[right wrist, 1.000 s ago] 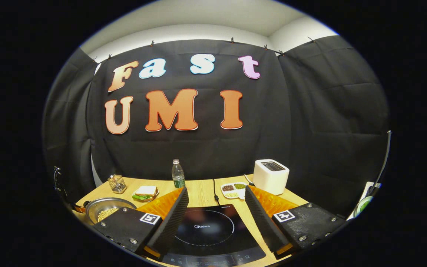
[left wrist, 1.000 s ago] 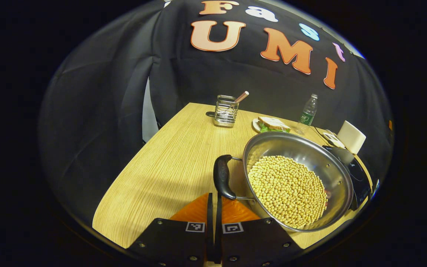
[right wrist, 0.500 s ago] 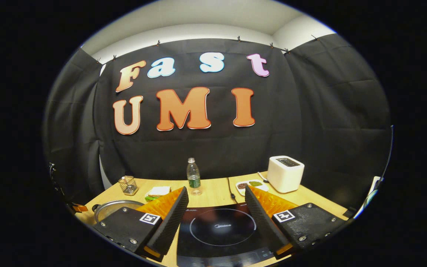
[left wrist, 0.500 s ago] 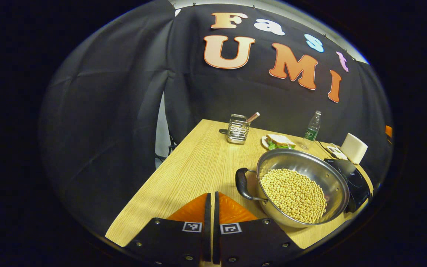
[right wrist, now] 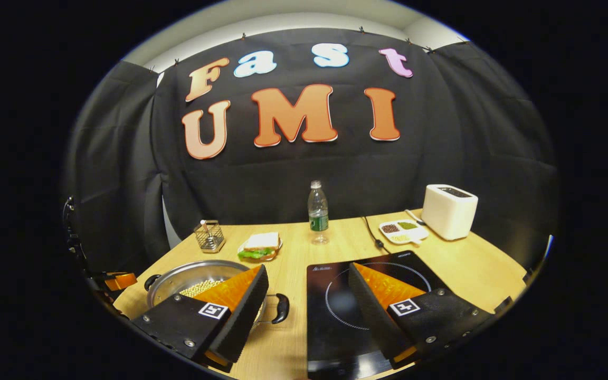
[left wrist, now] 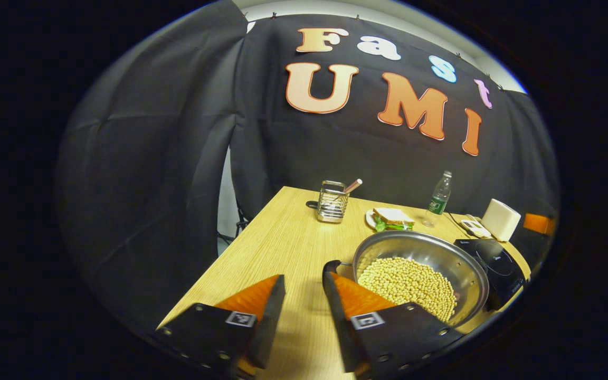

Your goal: First push the handle of the pot to place it horizontally, then grasp the pot with both hands and set it on the induction cooktop.

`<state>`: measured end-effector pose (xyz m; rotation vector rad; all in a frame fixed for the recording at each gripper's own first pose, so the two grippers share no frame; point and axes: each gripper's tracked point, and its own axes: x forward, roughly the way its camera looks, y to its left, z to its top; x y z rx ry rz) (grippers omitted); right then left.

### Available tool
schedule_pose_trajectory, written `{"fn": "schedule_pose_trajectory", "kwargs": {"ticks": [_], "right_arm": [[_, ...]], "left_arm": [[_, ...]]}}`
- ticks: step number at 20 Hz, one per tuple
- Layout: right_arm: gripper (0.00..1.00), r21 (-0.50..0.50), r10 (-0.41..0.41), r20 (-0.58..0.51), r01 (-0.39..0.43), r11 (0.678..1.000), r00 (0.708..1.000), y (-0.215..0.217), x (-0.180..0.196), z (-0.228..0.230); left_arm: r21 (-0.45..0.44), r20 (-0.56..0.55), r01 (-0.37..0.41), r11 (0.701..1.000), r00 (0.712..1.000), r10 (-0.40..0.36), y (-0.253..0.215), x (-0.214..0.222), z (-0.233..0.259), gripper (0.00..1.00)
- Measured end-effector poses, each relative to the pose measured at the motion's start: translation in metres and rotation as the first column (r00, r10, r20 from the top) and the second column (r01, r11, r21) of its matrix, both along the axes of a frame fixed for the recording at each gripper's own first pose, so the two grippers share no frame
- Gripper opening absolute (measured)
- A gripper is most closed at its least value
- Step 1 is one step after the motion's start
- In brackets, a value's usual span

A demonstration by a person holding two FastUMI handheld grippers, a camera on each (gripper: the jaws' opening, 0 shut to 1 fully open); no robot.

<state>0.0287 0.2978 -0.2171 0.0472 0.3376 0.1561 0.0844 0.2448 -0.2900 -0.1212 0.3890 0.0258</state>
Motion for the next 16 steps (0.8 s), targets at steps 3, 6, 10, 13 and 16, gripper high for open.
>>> {"fn": "schedule_pose_trajectory", "kwargs": {"ticks": [3, 6, 10, 13, 16], "right_arm": [[0.96, -0.033, 0.02, -0.043, -0.022, 0.999, 0.999, 0.023, 0.004, -0.024], [0.96, -0.049, 0.043, -0.099, -0.048, 0.998, 0.994, 0.043, 0.009, -0.049], [0.96, -0.05, 0.042, -0.167, -0.051, 0.997, 0.985, 0.056, 0.01, -0.074], [0.96, -0.073, 0.027, -0.205, -0.042, 0.996, 0.978, 0.056, 0.014, -0.089], [0.96, -0.074, 0.025, -0.254, -0.045, 0.996, 0.967, 0.059, 0.019, -0.104]], "left_arm": [[0.015, 0.017, 0.04, 0.999, 0.999, -0.04, -0.009, 0.008, 0.007, 0.84], [0.019, -0.001, 0.074, 0.997, 0.997, -0.074, -0.019, 0.02, -0.001, 0.83], [0.006, -0.06, 0.121, 0.993, 0.991, -0.121, -0.032, 0.033, -0.021, 0.83], [-0.002, -0.108, 0.136, 0.991, 0.985, -0.135, -0.034, 0.039, -0.034, 0.83], [0.006, -0.146, 0.139, 0.99, 0.98, -0.137, -0.032, 0.043, -0.045, 0.83]]}}
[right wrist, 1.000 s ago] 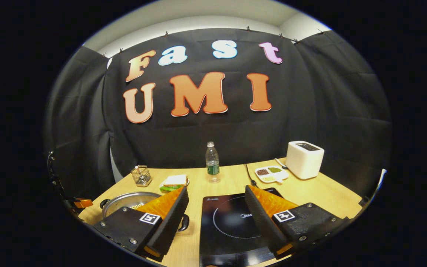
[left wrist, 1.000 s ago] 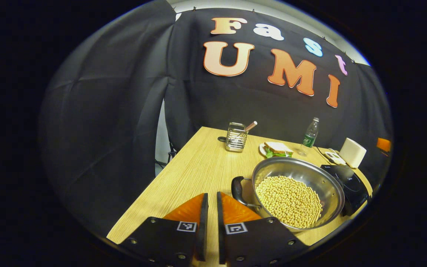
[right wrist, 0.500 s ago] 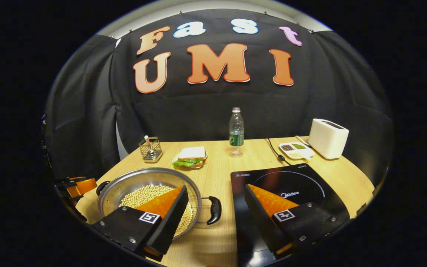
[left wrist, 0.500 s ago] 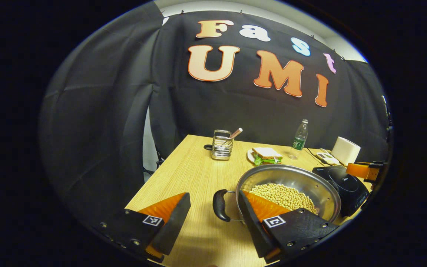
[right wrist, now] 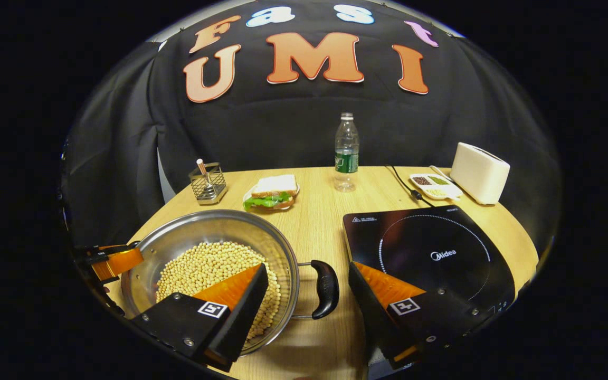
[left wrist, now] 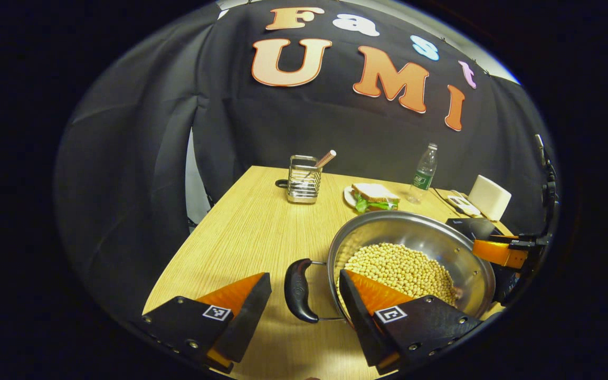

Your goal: First push the handle of the pot to place it horizontally, then grasp the pot with both hands and set it on the induction cooktop.

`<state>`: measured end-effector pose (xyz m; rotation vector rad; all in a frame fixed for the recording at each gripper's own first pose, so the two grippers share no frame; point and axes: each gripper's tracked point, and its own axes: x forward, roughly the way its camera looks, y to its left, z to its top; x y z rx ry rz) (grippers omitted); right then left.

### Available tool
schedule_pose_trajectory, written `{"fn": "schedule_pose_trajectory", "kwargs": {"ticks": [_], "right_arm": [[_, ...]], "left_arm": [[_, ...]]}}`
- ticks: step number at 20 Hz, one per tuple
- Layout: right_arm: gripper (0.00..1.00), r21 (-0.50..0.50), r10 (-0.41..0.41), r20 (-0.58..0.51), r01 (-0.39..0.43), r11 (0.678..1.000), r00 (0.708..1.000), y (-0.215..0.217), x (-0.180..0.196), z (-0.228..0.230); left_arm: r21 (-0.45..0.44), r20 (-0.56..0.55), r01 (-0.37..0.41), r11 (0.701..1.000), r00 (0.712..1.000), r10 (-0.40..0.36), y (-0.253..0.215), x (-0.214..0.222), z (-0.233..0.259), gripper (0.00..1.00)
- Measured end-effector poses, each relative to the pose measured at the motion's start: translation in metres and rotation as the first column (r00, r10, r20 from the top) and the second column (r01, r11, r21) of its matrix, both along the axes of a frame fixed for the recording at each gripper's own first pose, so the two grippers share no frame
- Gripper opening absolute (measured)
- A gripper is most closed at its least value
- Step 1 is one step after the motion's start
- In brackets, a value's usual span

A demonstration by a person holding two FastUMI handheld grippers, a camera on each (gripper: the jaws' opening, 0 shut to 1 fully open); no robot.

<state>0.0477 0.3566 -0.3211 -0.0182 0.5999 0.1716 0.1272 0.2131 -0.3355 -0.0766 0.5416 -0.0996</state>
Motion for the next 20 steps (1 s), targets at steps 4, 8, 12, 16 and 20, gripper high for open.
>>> {"fn": "schedule_pose_trajectory", "kwargs": {"ticks": [4, 8, 12, 16, 20], "right_arm": [[0.96, 0.001, -0.022, -0.048, 0.022, 1.0, 0.999, -0.002, 0.004, -0.014], [0.95, -0.001, -0.021, -0.1, 0.02, 1.0, 0.995, 0.001, 0.006, -0.028], [0.78, -0.013, -0.033, -0.119, 0.031, 0.999, 0.992, -0.001, 0.009, -0.035], [0.63, 0.016, -0.018, -0.131, 0.021, 1.0, 0.991, 0.003, 0.011, -0.035], [0.53, 0.029, 0.002, -0.123, 0.002, 1.0, 0.992, 0.005, 0.012, -0.03]], "left_arm": [[-0.028, -0.012, 0.003, 1.0, 1.0, -0.003, -0.002, 0.004, -0.007, 0.83], [-0.027, -0.024, 0.01, 1.0, 1.0, -0.011, -0.005, 0.007, -0.011, 0.84], [-0.056, -0.042, 0.019, 0.998, 0.999, -0.022, -0.011, 0.01, -0.015, 0.77], [-0.015, -0.108, -0.017, 1.0, 0.994, 0.015, -0.01, 0.006, -0.019, 0.54], [-0.006, -0.13, -0.053, 0.999, 0.99, 0.052, -0.011, -0.004, -0.019, 0.51]]}}
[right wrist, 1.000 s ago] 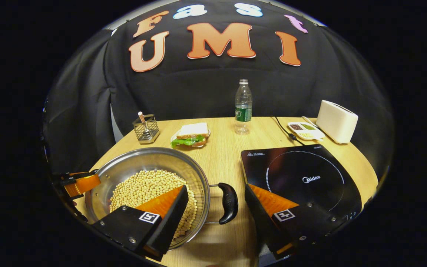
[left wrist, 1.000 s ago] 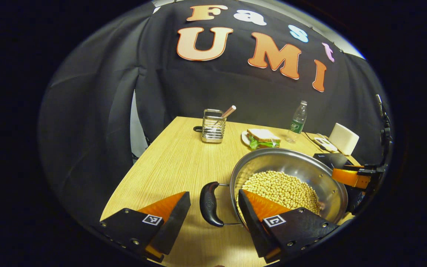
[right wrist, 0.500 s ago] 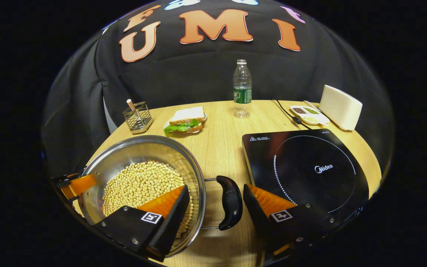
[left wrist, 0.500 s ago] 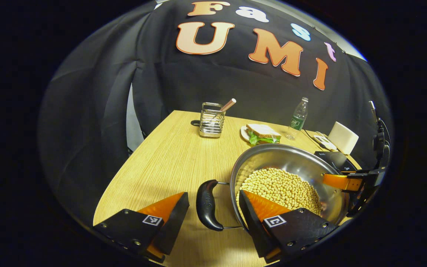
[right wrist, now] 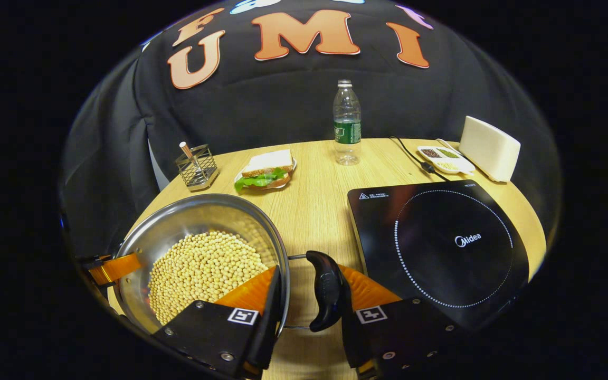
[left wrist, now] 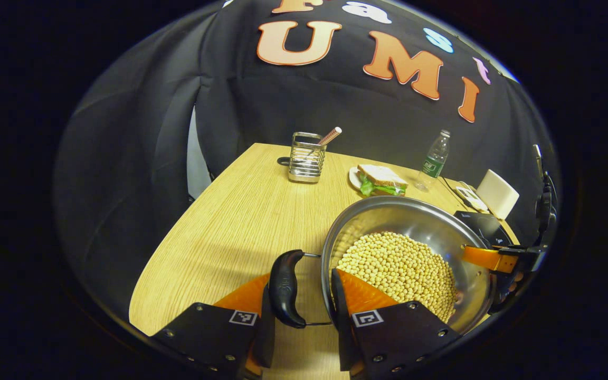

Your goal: First push the handle of the pot to place it horizontally, then grasp the pot with both hands and set it on the induction cooktop.

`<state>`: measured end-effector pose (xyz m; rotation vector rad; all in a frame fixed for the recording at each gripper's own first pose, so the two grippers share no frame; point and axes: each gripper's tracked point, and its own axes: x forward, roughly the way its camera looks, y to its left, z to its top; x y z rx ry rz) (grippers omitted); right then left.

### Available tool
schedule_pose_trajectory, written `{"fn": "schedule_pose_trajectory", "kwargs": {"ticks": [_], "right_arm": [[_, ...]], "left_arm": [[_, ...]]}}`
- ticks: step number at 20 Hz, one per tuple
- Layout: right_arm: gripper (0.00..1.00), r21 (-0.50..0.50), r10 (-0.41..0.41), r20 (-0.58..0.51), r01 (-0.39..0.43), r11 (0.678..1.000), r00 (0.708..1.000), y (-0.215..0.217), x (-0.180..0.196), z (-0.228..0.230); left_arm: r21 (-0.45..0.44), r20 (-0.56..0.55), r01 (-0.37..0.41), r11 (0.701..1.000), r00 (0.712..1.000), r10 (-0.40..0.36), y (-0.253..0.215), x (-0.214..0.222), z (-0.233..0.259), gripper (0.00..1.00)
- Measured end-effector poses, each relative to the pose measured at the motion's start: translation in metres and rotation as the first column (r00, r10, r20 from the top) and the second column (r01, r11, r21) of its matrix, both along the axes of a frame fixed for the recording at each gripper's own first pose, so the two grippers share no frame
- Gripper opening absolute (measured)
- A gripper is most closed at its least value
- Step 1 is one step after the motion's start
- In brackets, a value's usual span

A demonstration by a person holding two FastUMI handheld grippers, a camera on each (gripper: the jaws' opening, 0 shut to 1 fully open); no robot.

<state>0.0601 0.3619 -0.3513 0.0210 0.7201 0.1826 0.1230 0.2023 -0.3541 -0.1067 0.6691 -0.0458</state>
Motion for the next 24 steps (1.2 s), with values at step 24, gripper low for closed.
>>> {"fn": "schedule_pose_trajectory", "kwargs": {"ticks": [24], "right_arm": [[0.52, 0.062, -0.09, 0.062, 0.086, 0.994, 0.994, -0.114, -0.001, 0.076]], "left_arm": [[0.015, 0.083, 0.068, 0.998, 0.994, -0.069, -0.118, -0.009, 0.089, 0.49]]}}
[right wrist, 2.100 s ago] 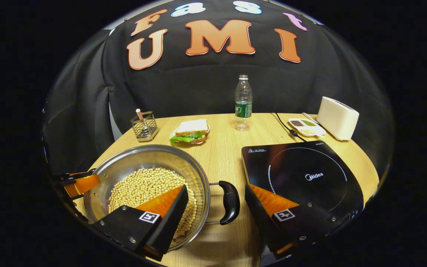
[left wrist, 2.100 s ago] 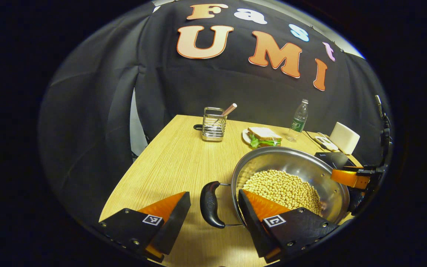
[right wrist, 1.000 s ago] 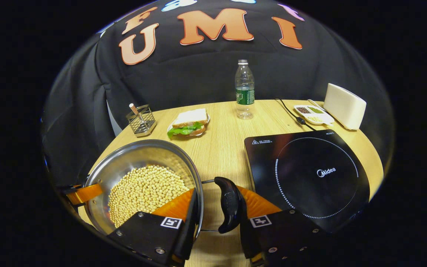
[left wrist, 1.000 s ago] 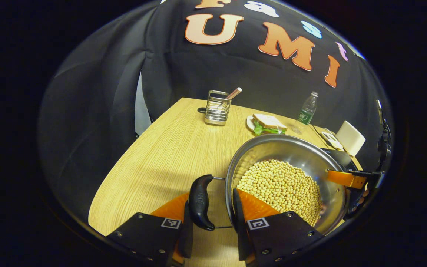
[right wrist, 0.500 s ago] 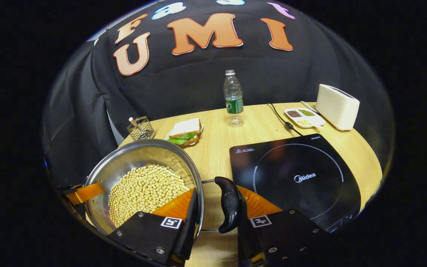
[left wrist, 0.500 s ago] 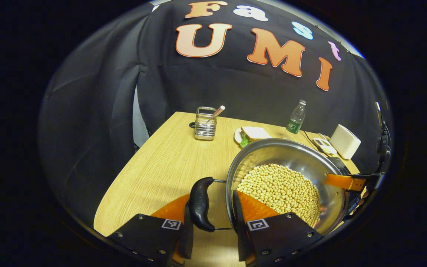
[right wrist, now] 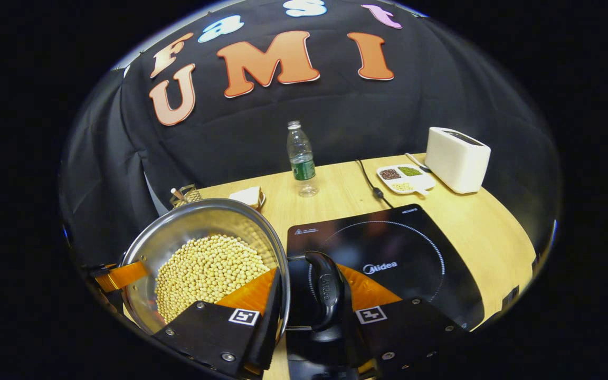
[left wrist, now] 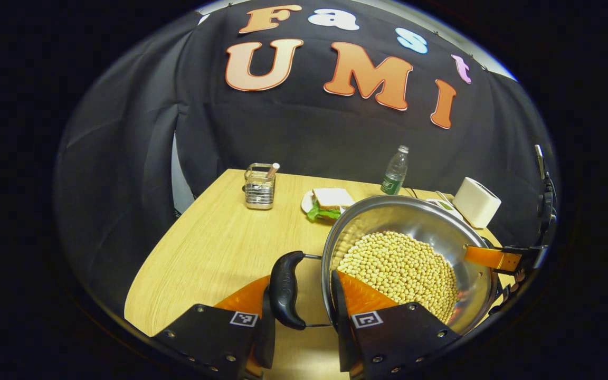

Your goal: First push the handle of the pot to place it horizontally, then grasp the pot with both hands and set it on the induction cooktop.

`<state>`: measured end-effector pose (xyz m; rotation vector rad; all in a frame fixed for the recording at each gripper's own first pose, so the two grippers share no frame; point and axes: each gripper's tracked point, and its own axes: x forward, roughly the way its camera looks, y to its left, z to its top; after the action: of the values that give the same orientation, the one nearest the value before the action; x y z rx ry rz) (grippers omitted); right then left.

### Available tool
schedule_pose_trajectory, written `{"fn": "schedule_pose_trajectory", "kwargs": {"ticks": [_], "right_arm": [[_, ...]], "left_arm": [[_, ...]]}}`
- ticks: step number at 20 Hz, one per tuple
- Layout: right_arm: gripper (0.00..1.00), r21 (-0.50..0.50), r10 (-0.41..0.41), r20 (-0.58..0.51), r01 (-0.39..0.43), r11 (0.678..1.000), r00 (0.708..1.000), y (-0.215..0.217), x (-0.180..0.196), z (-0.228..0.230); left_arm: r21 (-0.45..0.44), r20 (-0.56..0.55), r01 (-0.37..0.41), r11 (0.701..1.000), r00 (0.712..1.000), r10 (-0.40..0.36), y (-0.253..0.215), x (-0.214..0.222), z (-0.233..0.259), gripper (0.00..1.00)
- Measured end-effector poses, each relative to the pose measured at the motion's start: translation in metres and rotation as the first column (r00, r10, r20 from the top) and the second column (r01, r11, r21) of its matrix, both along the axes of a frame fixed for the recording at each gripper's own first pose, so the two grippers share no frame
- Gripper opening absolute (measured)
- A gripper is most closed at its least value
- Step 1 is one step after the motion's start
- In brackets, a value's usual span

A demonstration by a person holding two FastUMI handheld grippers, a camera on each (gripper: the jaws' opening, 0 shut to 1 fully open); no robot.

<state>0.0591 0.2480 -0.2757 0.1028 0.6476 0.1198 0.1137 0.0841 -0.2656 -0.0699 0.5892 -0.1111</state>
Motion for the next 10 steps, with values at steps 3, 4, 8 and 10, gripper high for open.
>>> {"fn": "schedule_pose_trajectory", "kwargs": {"ticks": [3, 4, 8, 10], "right_arm": [[0.52, -0.003, -0.026, -0.002, 0.026, 1.0, 1.0, -0.027, 0.0, 0.001], [0.52, -0.004, -0.035, -0.001, 0.035, 0.999, 0.999, -0.035, 0.001, 0.002], [0.52, -0.009, -0.075, -0.004, 0.075, 0.997, 0.997, -0.07, 0.005, 0.002], [0.52, -0.014, -0.092, -0.007, 0.091, 0.996, 0.996, -0.086, 0.007, 0.002]], "left_arm": [[0.01, -0.004, 0.035, 0.999, 0.999, -0.034, -0.026, 0.002, 0.001, 0.51], [0.009, -0.008, 0.044, 0.999, 0.999, -0.044, -0.037, 0.003, 0.002, 0.49], [0.004, -0.018, 0.081, 0.997, 0.997, -0.081, -0.076, 0.009, 0.002, 0.49], [0.002, -0.023, 0.096, 0.995, 0.995, -0.096, -0.093, 0.012, 0.002, 0.51]]}}
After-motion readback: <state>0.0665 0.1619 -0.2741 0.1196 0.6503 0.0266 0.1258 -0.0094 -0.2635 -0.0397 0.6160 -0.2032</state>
